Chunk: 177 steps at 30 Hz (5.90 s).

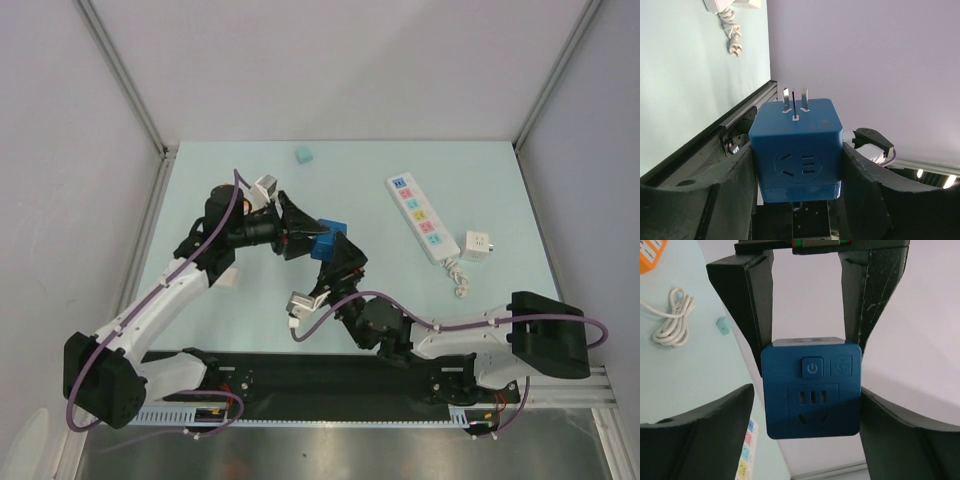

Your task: Insert the plug

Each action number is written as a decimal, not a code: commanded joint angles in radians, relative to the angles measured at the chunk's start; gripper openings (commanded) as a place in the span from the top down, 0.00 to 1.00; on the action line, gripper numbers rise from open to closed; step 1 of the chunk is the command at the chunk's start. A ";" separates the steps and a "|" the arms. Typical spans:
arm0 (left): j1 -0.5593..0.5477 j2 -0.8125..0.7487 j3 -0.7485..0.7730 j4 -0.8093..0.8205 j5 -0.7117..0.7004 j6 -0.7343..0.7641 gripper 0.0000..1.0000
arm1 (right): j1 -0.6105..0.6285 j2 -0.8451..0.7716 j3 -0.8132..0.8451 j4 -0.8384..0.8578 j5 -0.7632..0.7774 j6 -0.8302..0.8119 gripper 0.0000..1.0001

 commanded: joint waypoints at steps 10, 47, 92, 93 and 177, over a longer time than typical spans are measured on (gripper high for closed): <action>-0.003 -0.043 0.004 0.036 0.001 -0.020 0.64 | -0.003 0.151 0.099 0.273 0.126 -0.154 0.99; -0.052 0.309 0.358 -0.446 -0.416 0.761 0.17 | -1.190 0.174 0.726 -1.526 -0.333 1.589 1.00; -0.029 0.144 0.222 -0.412 -0.579 0.838 0.16 | -0.979 0.627 0.870 -1.252 -0.935 1.274 1.00; -0.029 0.143 0.226 -0.422 -0.578 0.851 0.16 | -0.977 0.613 0.869 -1.255 -0.890 1.311 1.00; -0.030 0.032 0.173 -0.470 -0.594 0.953 0.00 | -1.071 0.222 0.544 -1.736 -0.528 2.063 1.00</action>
